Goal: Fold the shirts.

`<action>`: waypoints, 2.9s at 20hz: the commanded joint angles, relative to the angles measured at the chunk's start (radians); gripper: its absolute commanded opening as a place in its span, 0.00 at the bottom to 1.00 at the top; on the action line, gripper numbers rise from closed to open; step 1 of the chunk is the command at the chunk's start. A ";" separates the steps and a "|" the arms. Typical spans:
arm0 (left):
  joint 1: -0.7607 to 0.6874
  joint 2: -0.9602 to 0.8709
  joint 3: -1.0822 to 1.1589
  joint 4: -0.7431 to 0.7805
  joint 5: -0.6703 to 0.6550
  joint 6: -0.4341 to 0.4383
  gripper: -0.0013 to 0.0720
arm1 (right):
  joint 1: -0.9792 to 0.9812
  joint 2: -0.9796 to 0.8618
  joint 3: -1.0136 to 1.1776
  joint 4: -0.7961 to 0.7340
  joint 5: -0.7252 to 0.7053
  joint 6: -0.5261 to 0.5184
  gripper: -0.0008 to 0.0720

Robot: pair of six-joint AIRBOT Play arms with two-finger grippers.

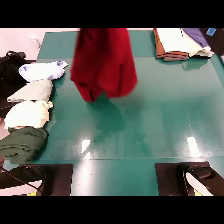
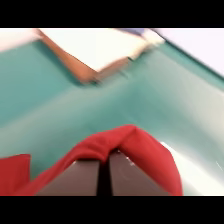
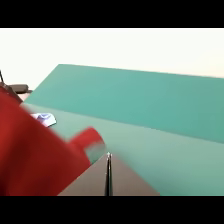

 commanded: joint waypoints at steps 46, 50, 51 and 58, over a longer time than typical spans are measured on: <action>0.395 -0.141 -0.727 -0.410 0.222 0.054 0.05 | -0.241 -0.095 -0.261 0.052 0.476 0.075 0.31; 0.395 -0.142 -0.714 -0.405 0.202 0.053 0.05 | -0.360 -0.074 -0.706 0.168 0.406 0.093 0.69; 0.395 -0.142 -0.714 -0.403 0.196 0.053 0.05 | -0.351 -0.078 -0.798 0.233 0.343 0.068 0.69; 0.395 -0.142 -0.714 -0.404 0.184 0.053 0.05 | -0.049 -0.296 -0.858 0.387 -0.054 0.000 0.41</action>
